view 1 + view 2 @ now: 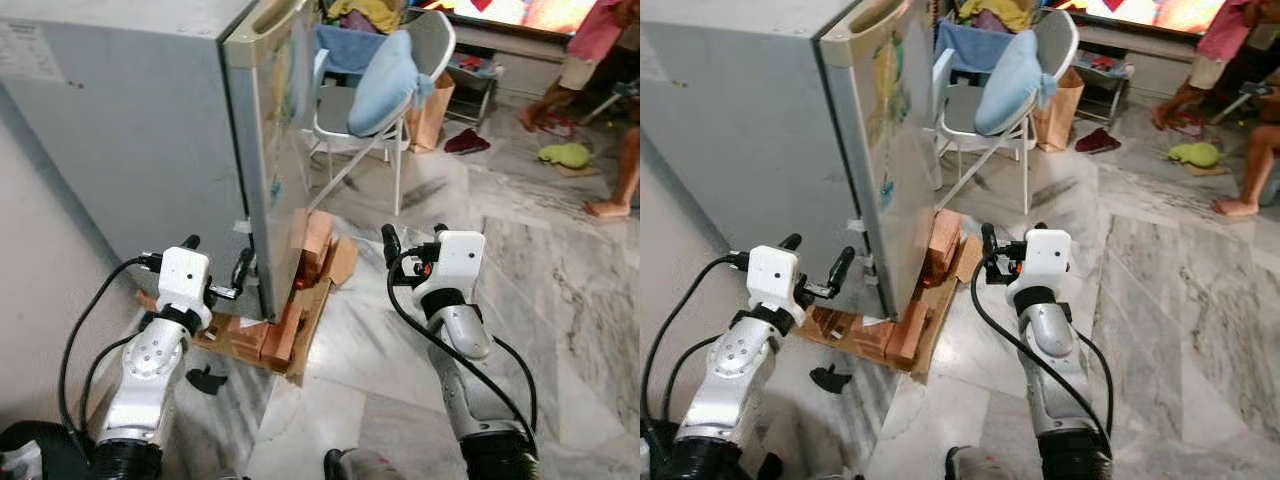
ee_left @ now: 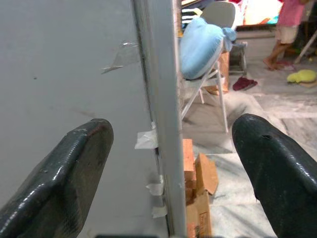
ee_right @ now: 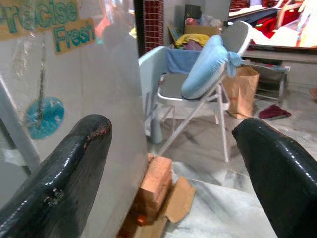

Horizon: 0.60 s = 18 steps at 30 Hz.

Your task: Restocking fridge

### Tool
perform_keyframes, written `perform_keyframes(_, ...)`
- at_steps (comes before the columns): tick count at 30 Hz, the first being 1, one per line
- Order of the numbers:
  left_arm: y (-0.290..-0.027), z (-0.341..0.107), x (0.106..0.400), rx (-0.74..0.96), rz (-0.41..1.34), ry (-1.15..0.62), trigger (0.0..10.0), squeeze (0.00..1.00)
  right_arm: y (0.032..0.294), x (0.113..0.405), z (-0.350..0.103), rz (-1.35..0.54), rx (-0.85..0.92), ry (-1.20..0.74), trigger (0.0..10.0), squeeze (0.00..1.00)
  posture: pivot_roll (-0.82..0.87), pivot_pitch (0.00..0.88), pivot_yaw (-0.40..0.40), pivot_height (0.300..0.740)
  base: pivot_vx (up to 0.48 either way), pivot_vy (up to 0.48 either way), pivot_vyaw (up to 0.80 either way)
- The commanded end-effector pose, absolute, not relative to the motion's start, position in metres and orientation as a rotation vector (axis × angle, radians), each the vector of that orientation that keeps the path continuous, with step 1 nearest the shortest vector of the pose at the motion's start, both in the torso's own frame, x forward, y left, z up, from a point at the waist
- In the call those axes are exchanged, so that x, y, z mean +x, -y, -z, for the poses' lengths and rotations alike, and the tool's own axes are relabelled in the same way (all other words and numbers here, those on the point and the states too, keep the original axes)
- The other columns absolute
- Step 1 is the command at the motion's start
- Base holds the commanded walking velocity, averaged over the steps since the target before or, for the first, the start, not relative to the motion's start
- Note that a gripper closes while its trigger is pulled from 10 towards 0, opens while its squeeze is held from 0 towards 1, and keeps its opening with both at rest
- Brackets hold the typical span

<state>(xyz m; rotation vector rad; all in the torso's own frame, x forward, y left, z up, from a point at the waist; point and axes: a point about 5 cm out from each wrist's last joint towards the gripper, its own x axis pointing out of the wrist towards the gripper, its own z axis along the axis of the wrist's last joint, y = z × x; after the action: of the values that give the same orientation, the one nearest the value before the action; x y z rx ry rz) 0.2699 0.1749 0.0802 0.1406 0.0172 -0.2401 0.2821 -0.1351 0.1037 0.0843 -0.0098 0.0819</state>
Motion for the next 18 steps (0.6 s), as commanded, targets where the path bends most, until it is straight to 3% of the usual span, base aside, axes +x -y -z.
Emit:
perform_keyframes(1, -0.1723, -0.0856, 0.2718, 0.145, 0.257, 0.006, 10.0, 0.0, 0.1348, 0.2834, -0.1088, -0.088, 0.077, 0.03, 10.0, 0.0, 0.0, 0.014, -0.038, 0.74, 0.289, -0.285, 0.0)
perform_keyframes(10, -0.1719, -0.0855, 0.2718, 0.15, 0.262, 0.008, 10.0, 0.0, 0.1343, 0.2835, -0.1082, -0.088, 0.075, 0.028, 10.0, 0.0, 0.0, 0.016, -0.037, 0.74, 0.287, -0.31, 0.0)
perform_keyframes(18, -0.1733, -0.0854, 0.272, 0.135, 0.243, 0.008, 10.0, 0.0, 0.1345, 0.2838, -0.1073, -0.085, 0.074, 0.02, 10.0, 0.0, 0.01, 0.016, -0.038, 0.74, 0.0, 0.0, 0.0)
